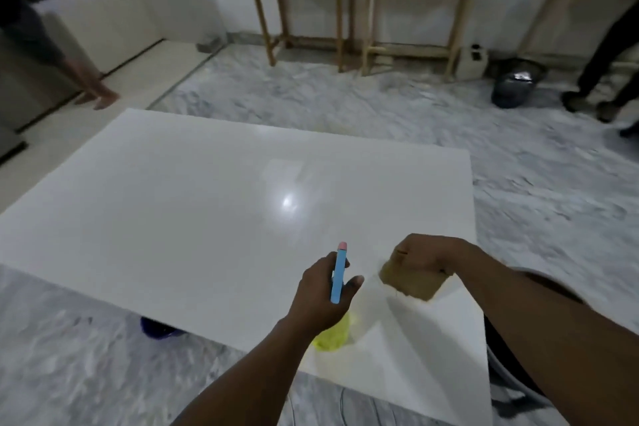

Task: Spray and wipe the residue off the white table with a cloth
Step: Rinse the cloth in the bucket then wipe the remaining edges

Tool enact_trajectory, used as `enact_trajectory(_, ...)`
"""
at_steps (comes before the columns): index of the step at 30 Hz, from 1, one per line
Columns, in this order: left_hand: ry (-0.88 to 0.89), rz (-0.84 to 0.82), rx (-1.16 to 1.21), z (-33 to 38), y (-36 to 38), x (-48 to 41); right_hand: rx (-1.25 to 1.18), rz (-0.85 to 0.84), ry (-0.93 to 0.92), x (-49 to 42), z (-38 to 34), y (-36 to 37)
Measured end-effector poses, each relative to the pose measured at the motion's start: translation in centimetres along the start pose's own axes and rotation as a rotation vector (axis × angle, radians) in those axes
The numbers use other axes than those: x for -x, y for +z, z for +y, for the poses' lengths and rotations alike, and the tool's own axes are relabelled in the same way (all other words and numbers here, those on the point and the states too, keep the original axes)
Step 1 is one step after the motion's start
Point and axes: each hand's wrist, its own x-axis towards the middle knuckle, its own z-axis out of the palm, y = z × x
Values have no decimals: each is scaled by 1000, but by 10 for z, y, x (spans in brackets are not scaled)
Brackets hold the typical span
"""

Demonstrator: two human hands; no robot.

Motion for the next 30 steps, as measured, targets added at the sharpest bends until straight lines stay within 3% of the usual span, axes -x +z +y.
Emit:
enact_trajectory(5,75,42,61,1,9,-37,127,396,-52,3,0,40)
enact_trajectory(9,75,69,152,1,26,-50,155,554,40,3,15,131)
enact_trajectory(14,86,-17,153,-2,47,-37,109,329,161,10,30,232)
enact_trajectory(16,104,-41,139,-1,48,-33,95,327,149,12,31,240)
enact_trajectory(19,120,-90,122,1,47,-28,62,344,137,10,31,231)
enact_trajectory(24,140,-100,80,-4,46,-19,86,233,185,9,31,219)
enact_trajectory(27,75,-240,45,-8,38,-13,65,161,193,13,28,201)
enact_trajectory(30,-9,-444,-167,-13,17,-17,8,103,186,11,30,175)
